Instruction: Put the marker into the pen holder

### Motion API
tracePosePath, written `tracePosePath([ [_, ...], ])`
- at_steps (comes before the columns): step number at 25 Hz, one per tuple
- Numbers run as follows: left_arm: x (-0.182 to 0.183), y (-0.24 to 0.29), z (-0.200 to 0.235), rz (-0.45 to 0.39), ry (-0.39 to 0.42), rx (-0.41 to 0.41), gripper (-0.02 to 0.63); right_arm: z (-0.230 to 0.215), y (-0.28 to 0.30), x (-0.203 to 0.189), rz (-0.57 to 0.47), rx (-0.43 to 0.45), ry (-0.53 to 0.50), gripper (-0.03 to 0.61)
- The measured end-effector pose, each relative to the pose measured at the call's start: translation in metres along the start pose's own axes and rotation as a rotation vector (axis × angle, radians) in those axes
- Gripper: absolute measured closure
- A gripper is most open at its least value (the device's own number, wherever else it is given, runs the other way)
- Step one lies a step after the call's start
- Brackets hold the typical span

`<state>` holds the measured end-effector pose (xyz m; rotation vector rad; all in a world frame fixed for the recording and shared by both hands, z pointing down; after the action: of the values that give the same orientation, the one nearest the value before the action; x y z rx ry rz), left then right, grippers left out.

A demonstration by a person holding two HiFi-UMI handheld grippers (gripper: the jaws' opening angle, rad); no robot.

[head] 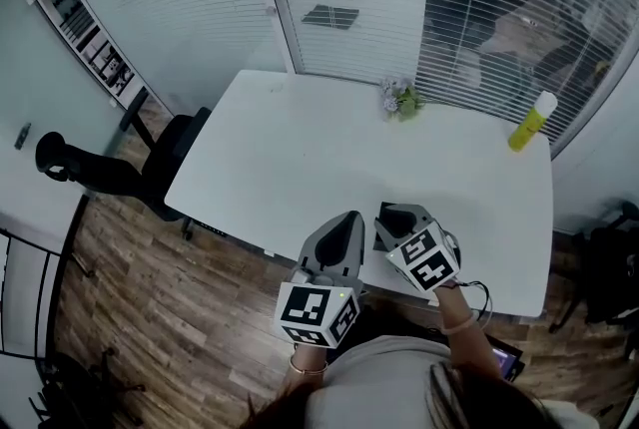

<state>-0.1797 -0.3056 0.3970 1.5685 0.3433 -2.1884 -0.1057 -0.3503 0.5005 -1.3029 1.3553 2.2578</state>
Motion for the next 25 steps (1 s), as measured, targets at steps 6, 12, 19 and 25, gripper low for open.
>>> tracePosePath([
  [6,0.001,-0.004,-0.004,-0.001,0.013,0.008,0.595,-0.003,-0.016,0.005,-0.066,-0.016,0.011,0.474],
  [12,0.003,-0.01,-0.012,-0.003,0.031,0.017,0.595,-0.006,-0.036,0.007,-0.134,-0.029,0.047,0.485],
  [19,-0.005,-0.016,-0.033,0.007,0.053,0.018,0.595,-0.012,-0.064,0.006,-0.249,-0.051,0.093,0.511],
  [25,-0.008,-0.018,-0.05,0.005,0.063,0.029,0.595,-0.014,-0.081,0.003,-0.295,-0.048,0.098,0.524],
])
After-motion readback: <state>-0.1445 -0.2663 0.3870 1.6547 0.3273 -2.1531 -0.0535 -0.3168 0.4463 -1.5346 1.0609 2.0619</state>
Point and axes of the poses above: the fingertips, and each gripper's own axes: y forward along the fingers, z to its left, x out of its top, the point moved 3 cm from there along -y, backward along the fingers, and after that the axes turned 6 degrees about -y, right-handed, at the moved point
